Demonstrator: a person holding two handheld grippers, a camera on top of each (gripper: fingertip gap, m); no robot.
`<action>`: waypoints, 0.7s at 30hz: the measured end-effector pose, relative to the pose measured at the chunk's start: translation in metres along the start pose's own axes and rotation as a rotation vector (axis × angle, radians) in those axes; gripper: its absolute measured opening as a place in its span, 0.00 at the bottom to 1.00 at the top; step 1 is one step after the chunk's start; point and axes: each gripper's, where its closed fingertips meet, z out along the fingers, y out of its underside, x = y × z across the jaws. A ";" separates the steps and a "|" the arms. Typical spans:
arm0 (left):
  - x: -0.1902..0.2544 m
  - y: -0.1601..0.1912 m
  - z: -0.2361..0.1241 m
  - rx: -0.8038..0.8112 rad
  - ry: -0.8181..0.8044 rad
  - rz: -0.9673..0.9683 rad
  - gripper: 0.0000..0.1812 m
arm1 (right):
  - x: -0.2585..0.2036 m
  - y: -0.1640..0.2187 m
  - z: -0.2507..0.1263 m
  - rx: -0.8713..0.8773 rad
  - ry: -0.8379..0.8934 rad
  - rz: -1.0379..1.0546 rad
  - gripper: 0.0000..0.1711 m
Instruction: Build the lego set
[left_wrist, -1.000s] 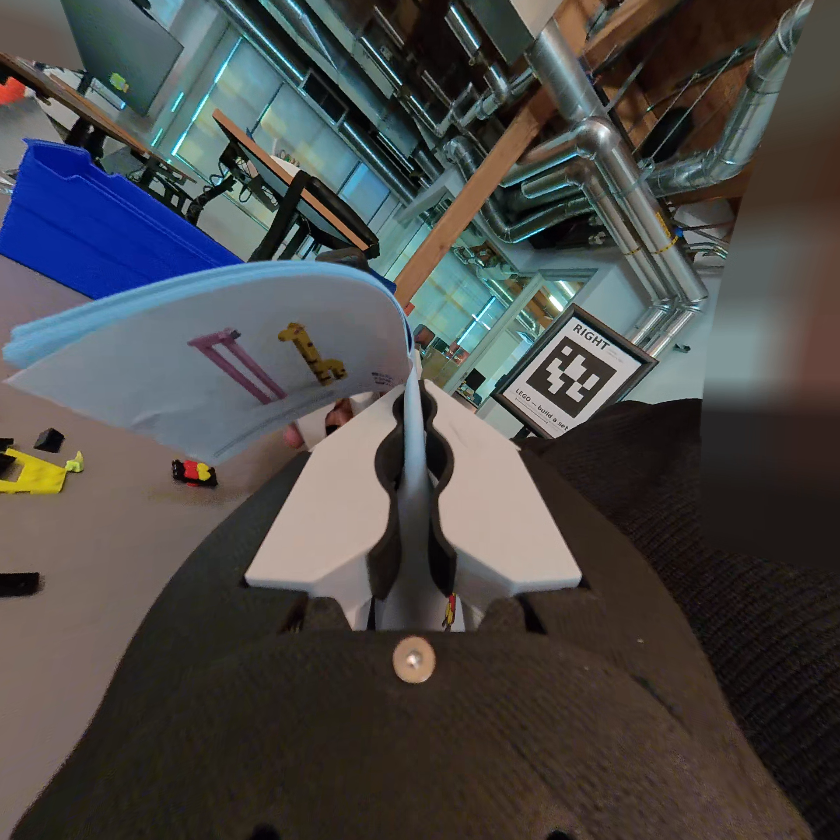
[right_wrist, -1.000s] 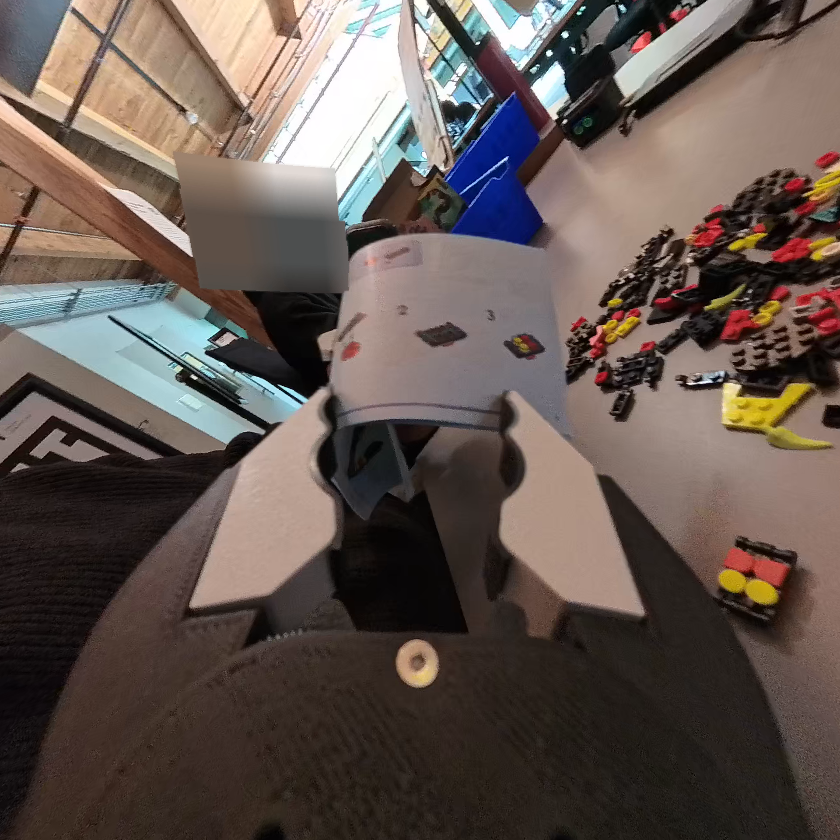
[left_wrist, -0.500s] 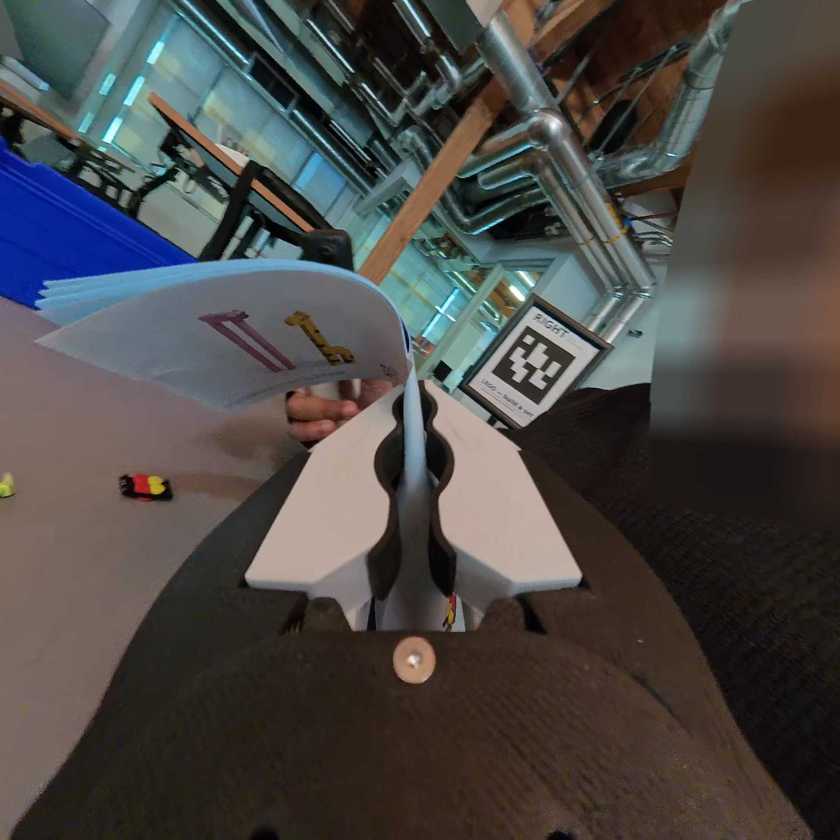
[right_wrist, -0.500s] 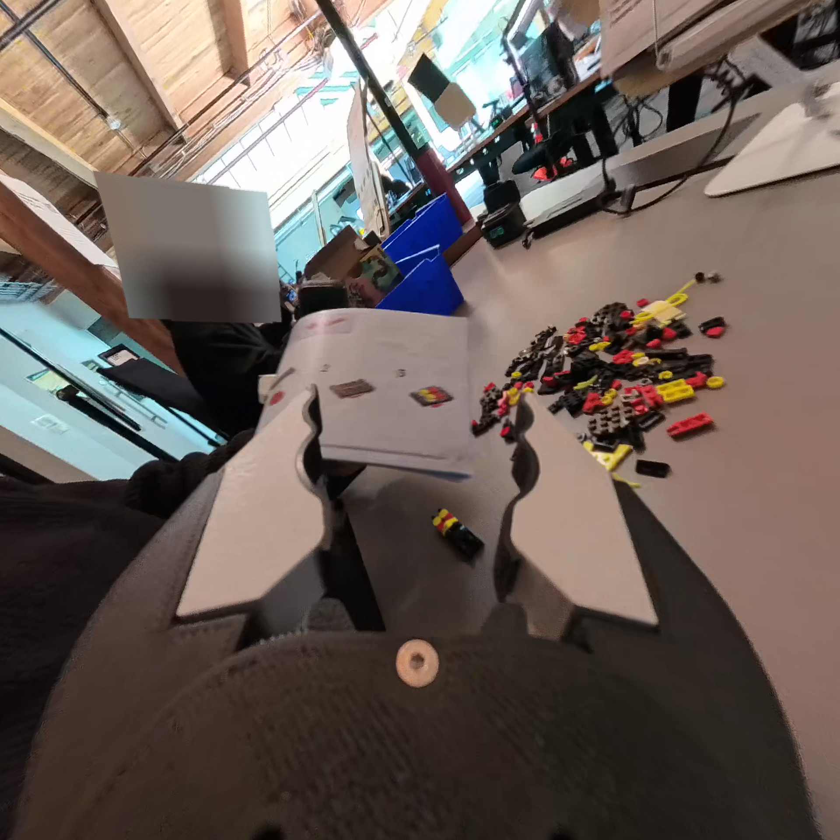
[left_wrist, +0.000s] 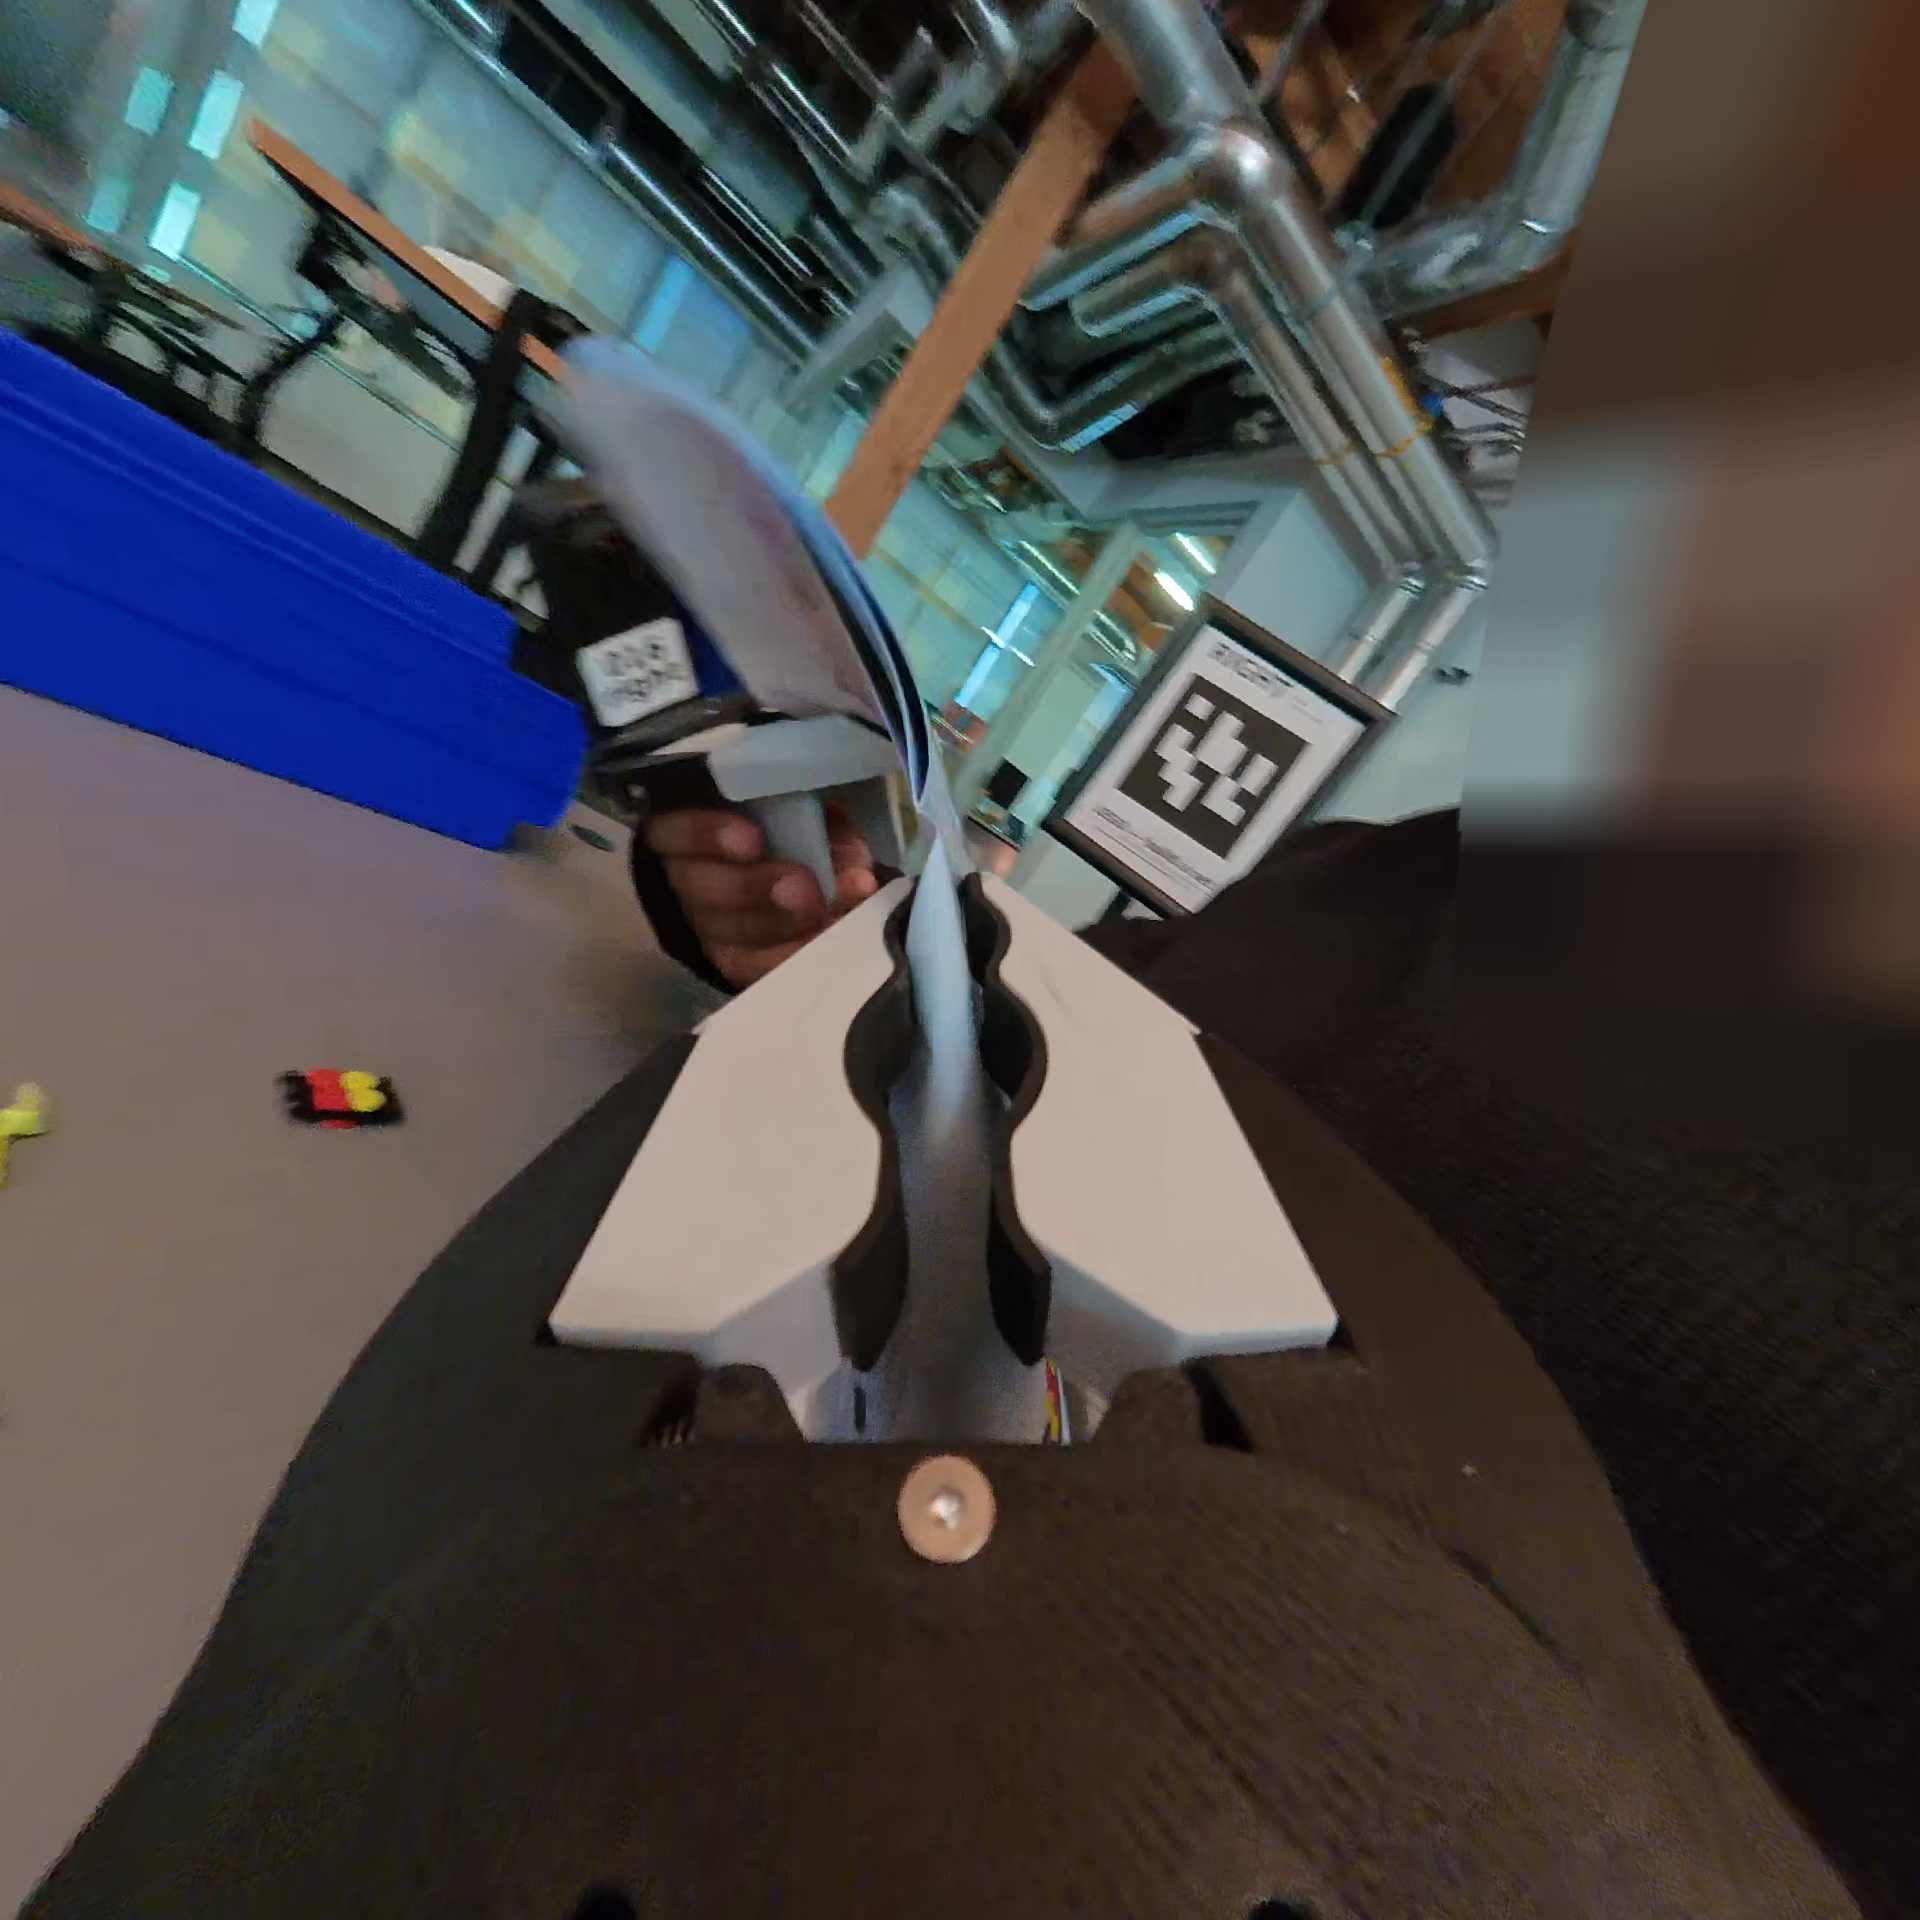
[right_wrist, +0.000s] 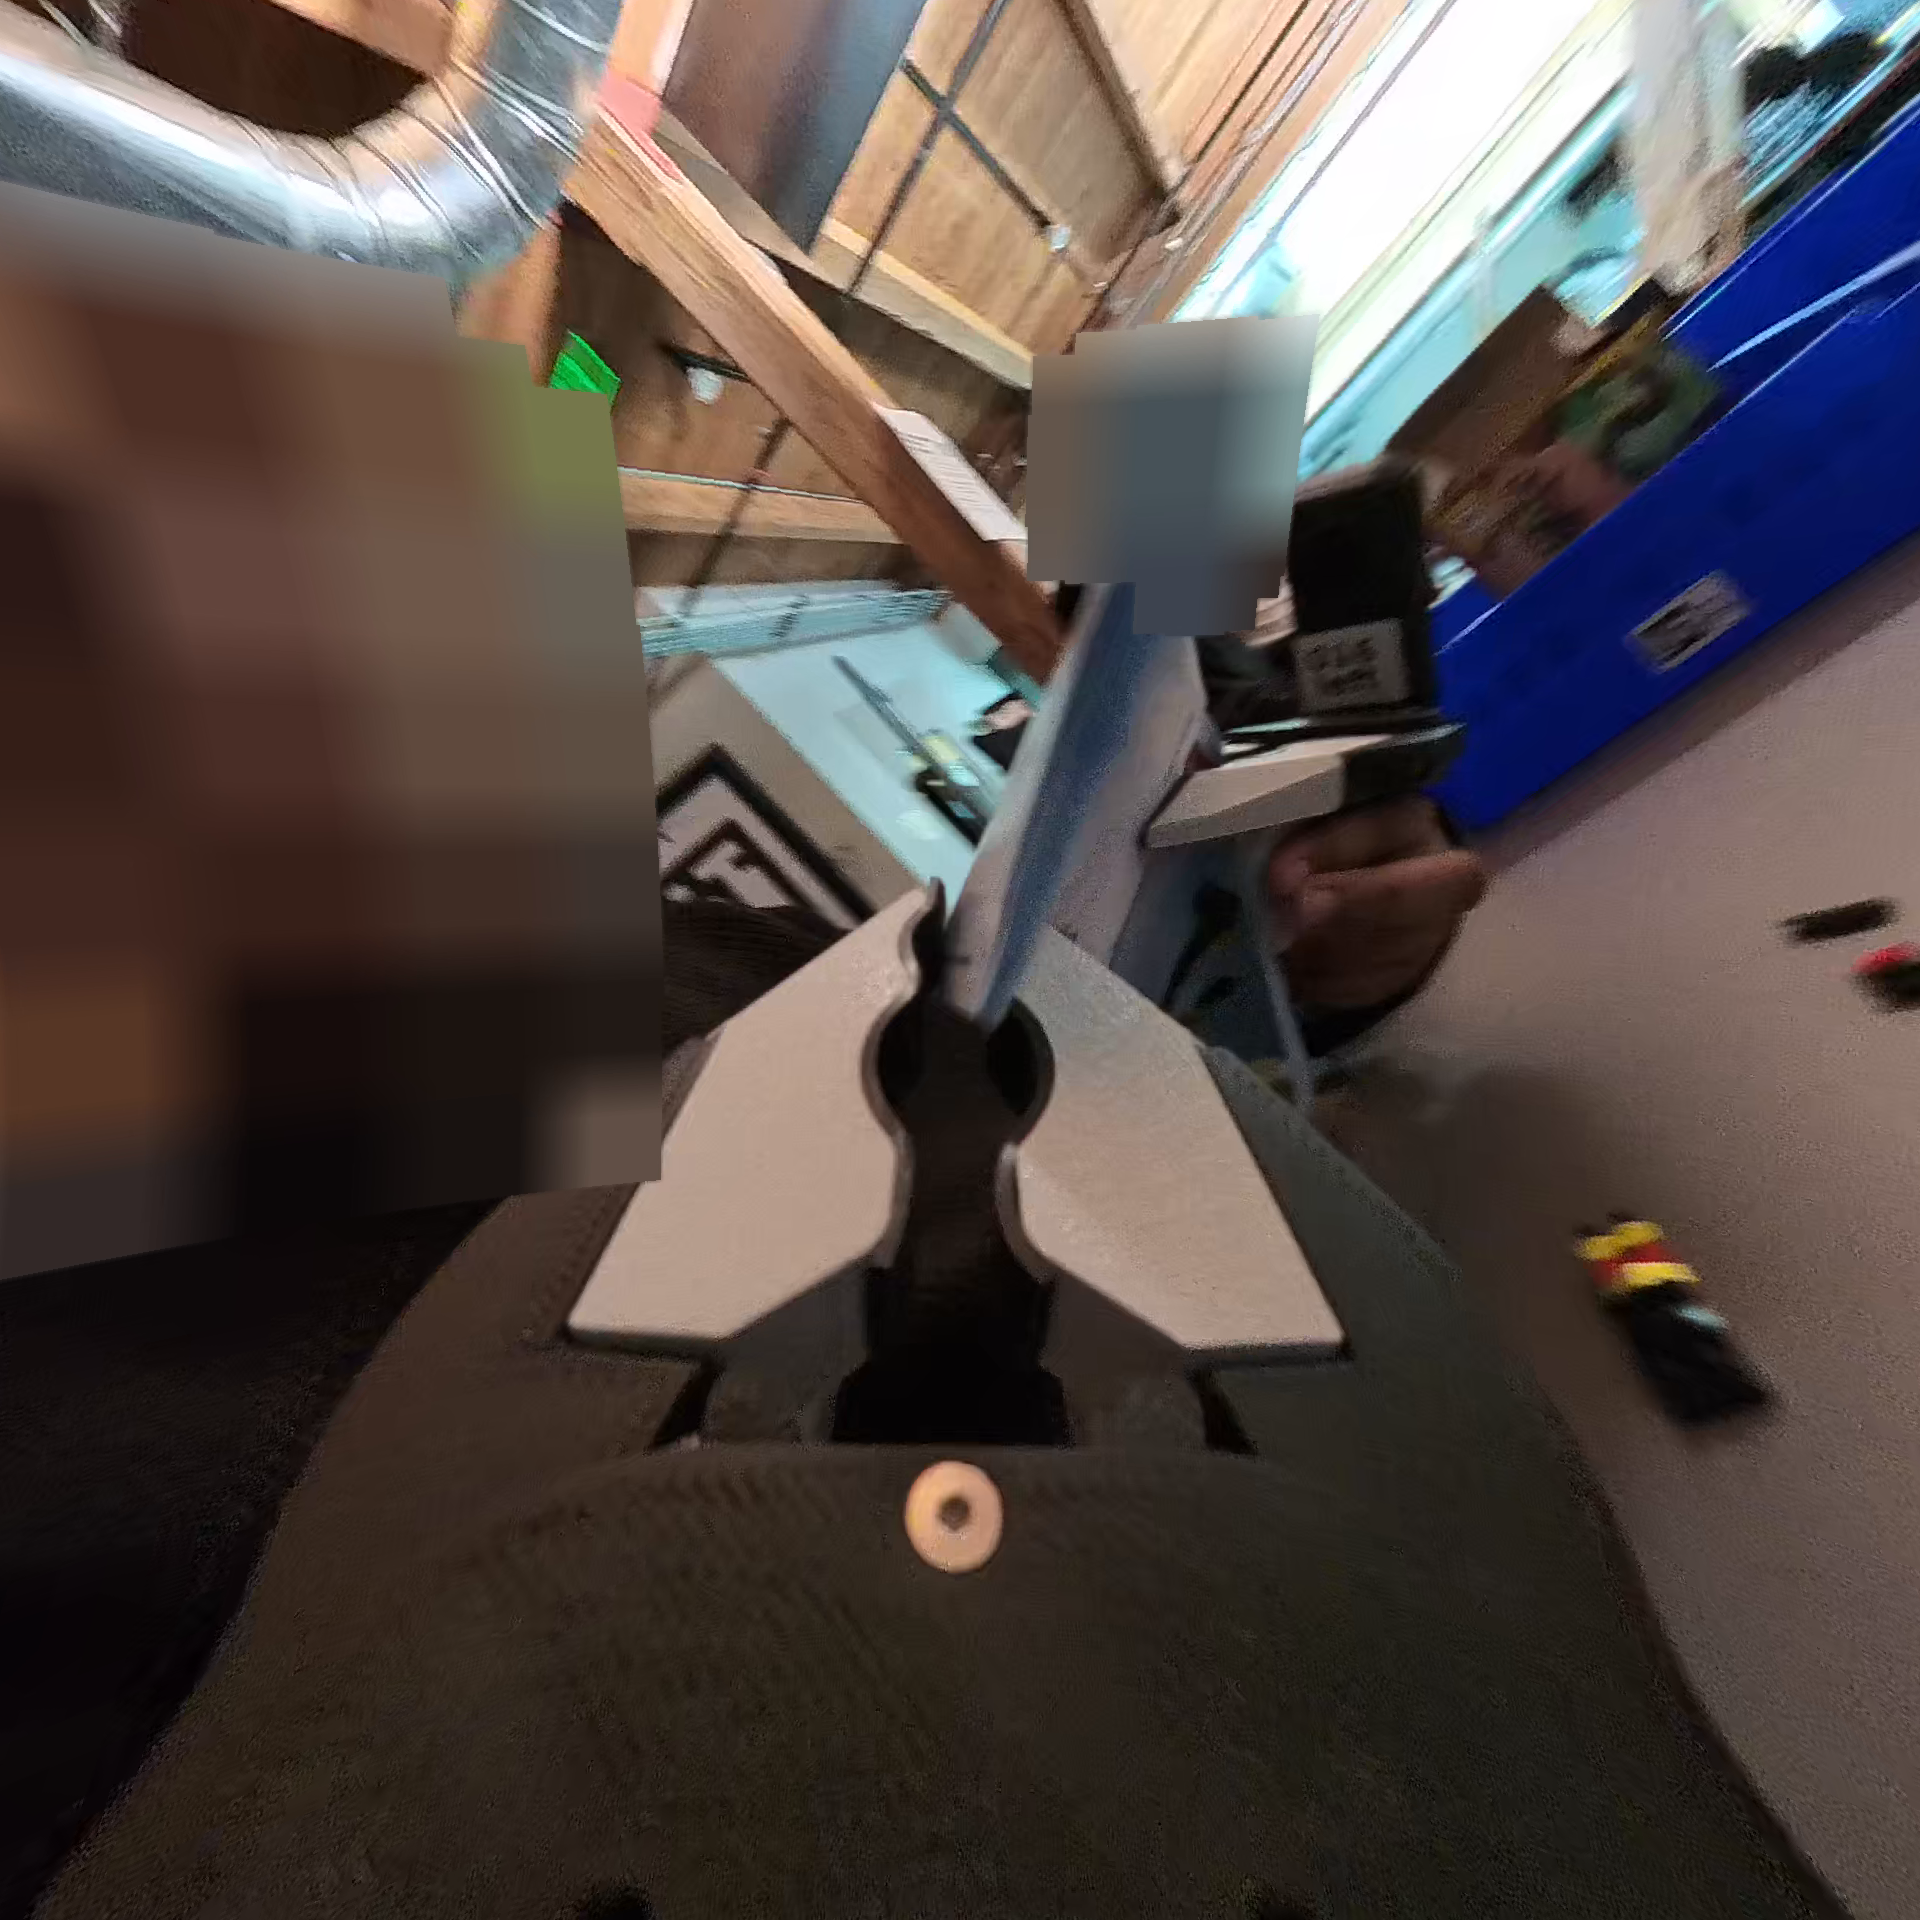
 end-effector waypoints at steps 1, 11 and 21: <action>-0.004 -0.004 -0.002 0.023 -0.029 0.005 0.02 | 0.002 -0.003 -0.003 0.003 0.046 -0.068 0.02; -0.013 0.003 -0.003 -0.025 -0.078 0.008 0.00 | -0.005 -0.030 -0.020 0.118 0.136 -0.257 0.19; -0.019 0.026 0.004 -0.156 -0.119 0.041 0.00 | -0.026 -0.022 -0.026 0.000 0.081 -0.274 0.13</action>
